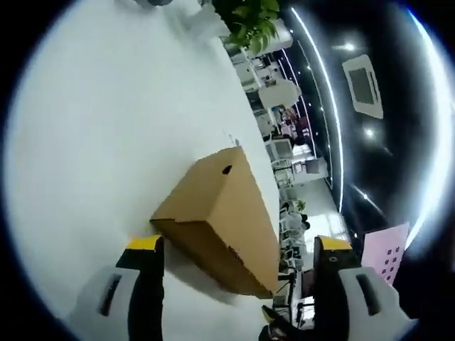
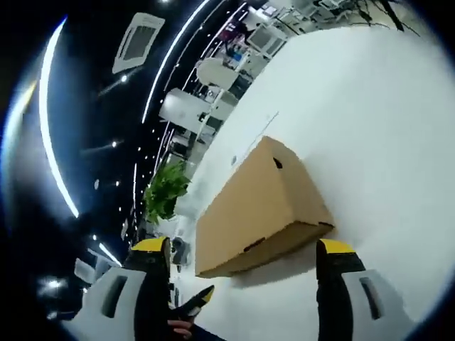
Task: Operate the shoe box by opening the lid, removing the specified soft item, and placing it in the target area until the item is outside and the box remains undamaged.
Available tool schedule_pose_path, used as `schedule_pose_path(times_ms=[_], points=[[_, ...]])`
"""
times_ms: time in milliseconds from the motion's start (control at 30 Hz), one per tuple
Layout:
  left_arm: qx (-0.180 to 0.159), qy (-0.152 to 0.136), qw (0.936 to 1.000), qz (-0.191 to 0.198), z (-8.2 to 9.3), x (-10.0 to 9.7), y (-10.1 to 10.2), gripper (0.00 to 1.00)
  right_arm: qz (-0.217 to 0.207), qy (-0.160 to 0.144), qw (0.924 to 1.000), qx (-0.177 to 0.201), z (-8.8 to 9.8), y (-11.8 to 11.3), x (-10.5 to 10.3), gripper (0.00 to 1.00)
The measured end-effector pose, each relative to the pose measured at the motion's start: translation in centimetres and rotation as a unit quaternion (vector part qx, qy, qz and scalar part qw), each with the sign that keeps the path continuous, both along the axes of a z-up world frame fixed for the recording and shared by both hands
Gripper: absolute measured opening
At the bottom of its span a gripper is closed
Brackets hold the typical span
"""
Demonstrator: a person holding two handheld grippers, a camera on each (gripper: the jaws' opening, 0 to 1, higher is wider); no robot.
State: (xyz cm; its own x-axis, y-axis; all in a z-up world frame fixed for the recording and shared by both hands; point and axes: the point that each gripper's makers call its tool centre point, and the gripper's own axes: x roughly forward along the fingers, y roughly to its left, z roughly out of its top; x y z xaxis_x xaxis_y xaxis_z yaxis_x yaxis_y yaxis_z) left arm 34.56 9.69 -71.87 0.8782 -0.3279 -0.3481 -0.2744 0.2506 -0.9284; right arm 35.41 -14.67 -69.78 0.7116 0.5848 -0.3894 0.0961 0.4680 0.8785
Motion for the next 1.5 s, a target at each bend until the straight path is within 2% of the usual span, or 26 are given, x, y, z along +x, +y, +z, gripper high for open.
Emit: schedule_pose_path(times_ms=[133, 233, 300, 333, 400, 500, 633, 800, 900, 1067, 1200, 1267, 1500], points=[[-0.04, 0.0, 0.9988, 0.027, 0.4, 0.0, -0.1, 0.79, -0.036, 0.018, 0.998, 0.049, 0.2, -0.5, 0.1, 0.78], [-0.071, 0.002, 0.9966, 0.043, 0.5, 0.1, -0.4, 0.75, -0.067, 0.031, 0.9922, 0.101, 0.7, -0.6, 0.3, 0.76], [-0.084, 0.012, 0.9947, 0.058, 0.1, 0.0, -0.4, 0.75, -0.084, 0.04, 0.9845, 0.149, 0.9, -0.6, 0.5, 0.75], [-0.093, 0.018, 0.9932, 0.067, -0.1, -0.1, -0.3, 0.75, -0.098, 0.052, 0.9781, 0.176, 0.9, -0.7, 0.5, 0.74], [-0.108, 0.018, 0.9908, 0.079, -0.3, -0.1, -0.2, 0.74, -0.116, 0.058, 0.9725, 0.194, 0.5, -0.9, 0.4, 0.68], [-0.101, 0.023, 0.9921, 0.07, -1.0, -0.2, -0.1, 0.72, -0.116, 0.067, 0.9746, 0.18, -0.5, -1.0, -0.2, 0.61], [-0.088, 0.028, 0.9942, 0.055, -1.6, -0.5, -0.5, 0.69, -0.12, 0.071, 0.9736, 0.181, -1.2, -1.1, -0.6, 0.6], [-0.099, 0.028, 0.9928, 0.062, -1.9, -0.4, -0.6, 0.65, -0.128, 0.084, 0.9723, 0.177, -2.3, -1.1, -1.0, 0.57], [-0.097, 0.037, 0.9928, 0.06, -2.3, -0.5, -0.9, 0.65, -0.129, 0.088, 0.9717, 0.177, -2.6, -1.0, -0.9, 0.57], [-0.11, 0.037, 0.9914, 0.06, -2.3, -0.4, -1.7, 0.65, -0.118, 0.087, 0.9762, 0.16, -2.7, -0.7, -0.8, 0.59], [-0.098, 0.036, 0.9931, 0.054, -2.3, -0.4, -1.9, 0.67, -0.124, 0.083, 0.9768, 0.153, -2.8, -0.9, -0.6, 0.62], [-0.086, 0.039, 0.9941, 0.053, -2.8, -0.5, -1.7, 0.68, -0.124, 0.077, 0.9791, 0.142, -3.1, -1.1, -0.4, 0.6], [-0.103, 0.046, 0.9908, 0.075, -3.4, -0.5, -1.1, 0.66, -0.117, 0.072, 0.9806, 0.14, -3.3, -0.5, -0.4, 0.52]])
